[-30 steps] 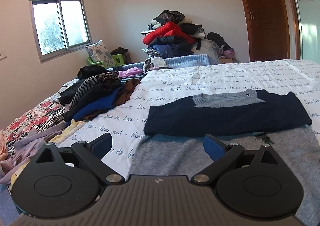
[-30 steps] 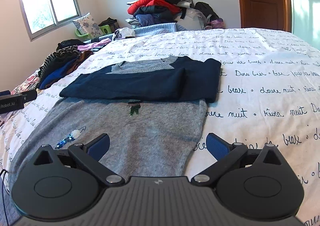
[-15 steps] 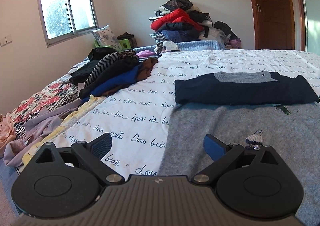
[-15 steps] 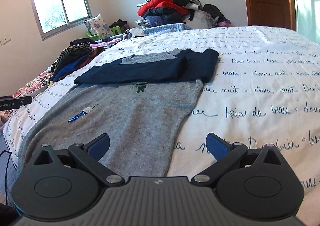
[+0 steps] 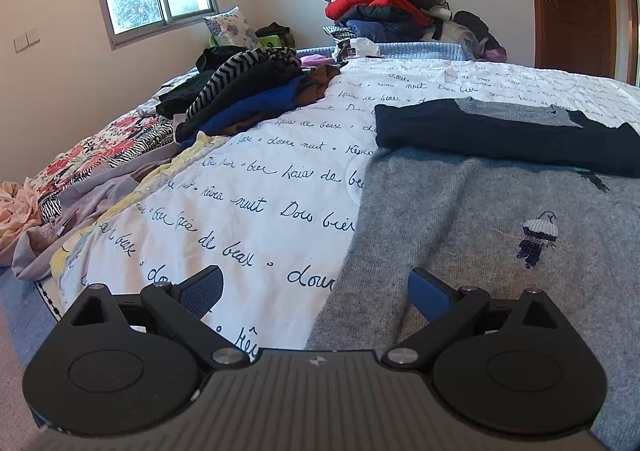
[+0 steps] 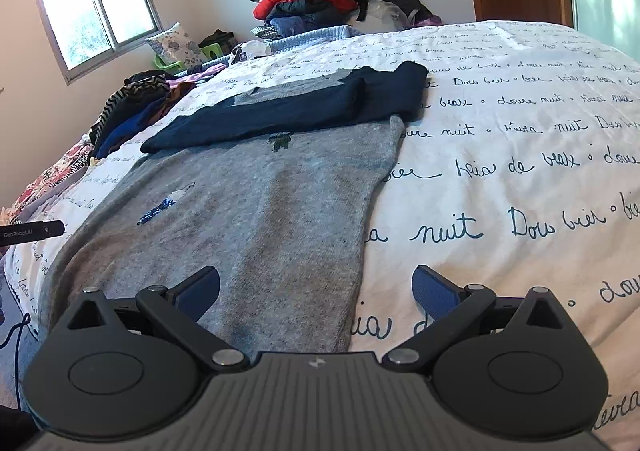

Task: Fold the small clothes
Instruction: 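Move both tools back over the grey sweater toward its hem, then lower both tools onto the grey hem and close them on it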

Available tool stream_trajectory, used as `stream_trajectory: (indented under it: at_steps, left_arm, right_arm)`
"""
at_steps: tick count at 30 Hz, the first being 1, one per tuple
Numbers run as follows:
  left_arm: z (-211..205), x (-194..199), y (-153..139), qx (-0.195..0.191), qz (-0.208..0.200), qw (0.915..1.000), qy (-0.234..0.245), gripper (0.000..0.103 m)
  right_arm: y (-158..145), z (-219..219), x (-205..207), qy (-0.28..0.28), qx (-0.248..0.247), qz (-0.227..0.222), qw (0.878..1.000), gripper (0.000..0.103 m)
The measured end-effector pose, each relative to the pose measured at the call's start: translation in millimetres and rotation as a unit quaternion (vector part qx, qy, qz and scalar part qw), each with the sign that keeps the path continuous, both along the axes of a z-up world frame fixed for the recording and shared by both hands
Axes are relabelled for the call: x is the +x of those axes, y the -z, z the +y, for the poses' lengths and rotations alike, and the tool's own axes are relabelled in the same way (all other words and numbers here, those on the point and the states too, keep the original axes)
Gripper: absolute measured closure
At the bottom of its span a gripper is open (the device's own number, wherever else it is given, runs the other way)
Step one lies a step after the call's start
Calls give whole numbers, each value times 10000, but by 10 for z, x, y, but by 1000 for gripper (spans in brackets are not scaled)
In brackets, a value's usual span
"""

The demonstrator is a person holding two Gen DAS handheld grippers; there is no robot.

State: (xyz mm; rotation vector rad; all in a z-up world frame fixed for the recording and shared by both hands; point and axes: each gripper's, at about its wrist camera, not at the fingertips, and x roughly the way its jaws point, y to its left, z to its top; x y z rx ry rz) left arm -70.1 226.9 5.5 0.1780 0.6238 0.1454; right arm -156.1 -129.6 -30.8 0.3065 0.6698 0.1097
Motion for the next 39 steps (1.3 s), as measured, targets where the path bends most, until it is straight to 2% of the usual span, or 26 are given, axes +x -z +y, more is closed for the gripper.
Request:
stream_trajectory:
  at_steps: [7,16,23,27,30,36,39]
  left_arm:
    - [45,0,42,53,55,9999,-119,5]
    - [9,-11,82,133,92,9999,16,5]
    - [193,-9,80,-302,206,9993,29,5]
    - [289,-17,78,-407,278,9988,-79,5]
    - [344,-21,51,-482,396,9980,96,5]
    - [601,-163,-41,-716,398,9935,795,5]
    - [767,-224,-11,-1032,525,9868,1136,5]
  right_arm:
    - [42,2,6,-226,168,105,9995,0]
    - [68,23,-11,-255,103,133,9995,0]
    - [105,82,-19,-327,-128,120,9993,0]
    - [118,118,-17,-419,-313,106,9986,0]
    - [105,106,-23,-589,-394,86,9975,0]
    - [32,-200,-86,-642,404,56,9971,0]
    - [-4,-319,-159,-709,594,67,9957,0]
